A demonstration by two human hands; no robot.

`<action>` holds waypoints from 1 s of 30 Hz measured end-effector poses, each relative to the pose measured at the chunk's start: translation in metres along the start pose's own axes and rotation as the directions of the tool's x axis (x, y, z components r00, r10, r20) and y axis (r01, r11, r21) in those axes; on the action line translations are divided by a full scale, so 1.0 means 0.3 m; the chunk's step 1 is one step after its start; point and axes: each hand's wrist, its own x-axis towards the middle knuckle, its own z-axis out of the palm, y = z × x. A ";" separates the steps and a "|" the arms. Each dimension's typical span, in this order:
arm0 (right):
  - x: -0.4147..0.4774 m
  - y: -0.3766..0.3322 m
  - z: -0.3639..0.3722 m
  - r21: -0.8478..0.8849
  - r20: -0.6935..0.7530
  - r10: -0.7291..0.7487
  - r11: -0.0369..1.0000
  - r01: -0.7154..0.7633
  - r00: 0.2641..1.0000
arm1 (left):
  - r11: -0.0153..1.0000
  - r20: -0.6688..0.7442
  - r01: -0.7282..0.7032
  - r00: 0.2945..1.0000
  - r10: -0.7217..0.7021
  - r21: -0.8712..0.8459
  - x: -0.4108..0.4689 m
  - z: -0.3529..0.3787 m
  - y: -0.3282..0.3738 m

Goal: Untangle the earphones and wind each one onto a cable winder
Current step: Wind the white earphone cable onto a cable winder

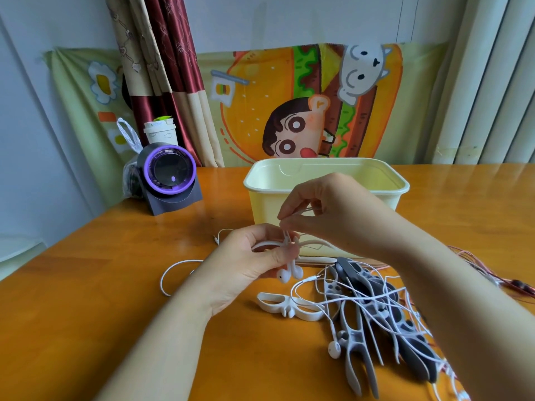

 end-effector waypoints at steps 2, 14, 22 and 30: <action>-0.001 -0.002 0.001 0.015 -0.004 -0.002 1.000 0.002 1.000 | 1.000 -0.001 0.007 1.000 -0.007 -0.009 0.000 -0.004 0.001; 0.002 0.013 -0.005 0.052 -0.013 -0.006 0.999 0.007 1.000 | 0.999 0.018 -0.019 1.000 0.018 0.041 -0.003 -0.006 0.009; 0.022 0.054 0.044 0.050 -0.156 0.061 0.997 -0.054 0.986 | 0.989 -0.055 -0.010 0.998 0.002 -0.146 0.009 -0.019 -0.007; 0.024 0.045 0.053 0.318 -0.331 0.205 0.943 -0.095 0.921 | 0.900 -0.357 -0.103 0.932 -0.062 -0.423 0.023 -0.043 0.005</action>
